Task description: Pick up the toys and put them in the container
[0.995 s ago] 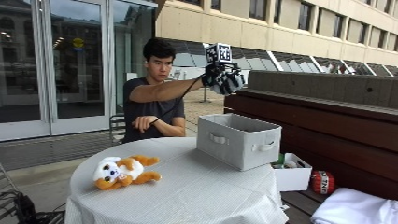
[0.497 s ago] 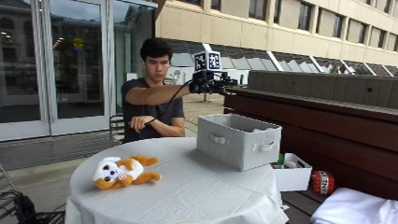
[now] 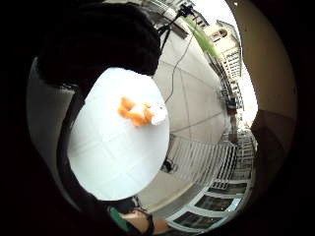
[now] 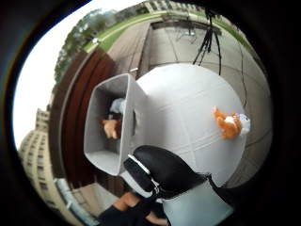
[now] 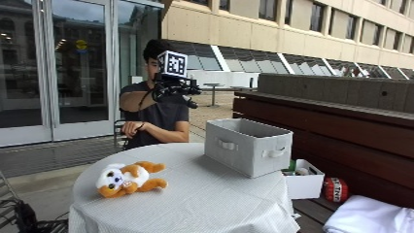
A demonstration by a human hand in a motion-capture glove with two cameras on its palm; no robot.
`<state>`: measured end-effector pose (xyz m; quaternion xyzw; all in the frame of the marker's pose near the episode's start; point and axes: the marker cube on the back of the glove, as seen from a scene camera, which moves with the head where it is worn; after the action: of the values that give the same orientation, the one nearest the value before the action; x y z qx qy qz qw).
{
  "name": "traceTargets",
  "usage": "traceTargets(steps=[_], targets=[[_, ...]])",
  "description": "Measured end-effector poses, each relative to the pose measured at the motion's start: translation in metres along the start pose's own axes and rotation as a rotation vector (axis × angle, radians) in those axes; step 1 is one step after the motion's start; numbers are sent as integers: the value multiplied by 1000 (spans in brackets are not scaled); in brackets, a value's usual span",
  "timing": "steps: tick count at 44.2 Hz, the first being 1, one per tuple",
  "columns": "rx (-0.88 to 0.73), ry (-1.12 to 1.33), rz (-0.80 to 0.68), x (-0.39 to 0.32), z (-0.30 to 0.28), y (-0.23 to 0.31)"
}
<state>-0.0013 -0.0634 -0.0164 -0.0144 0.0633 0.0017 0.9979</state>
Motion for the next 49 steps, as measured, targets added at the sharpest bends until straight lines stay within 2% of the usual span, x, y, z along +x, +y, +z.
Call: traceTargets(steps=[4,11,18,25,29,33,39,49], targets=[[60,-5,-116,35,14,-14],[21,-33,-66,90,43,-29],[-23,-35,88,118,73,-39],[26,-59,111,139,112,-58],[30,-63,67,149,137,-66],[61,-68,111,153,163,-74],[-178,-85,154,157,194,-59],[-341,-44,168,162,237,-59]])
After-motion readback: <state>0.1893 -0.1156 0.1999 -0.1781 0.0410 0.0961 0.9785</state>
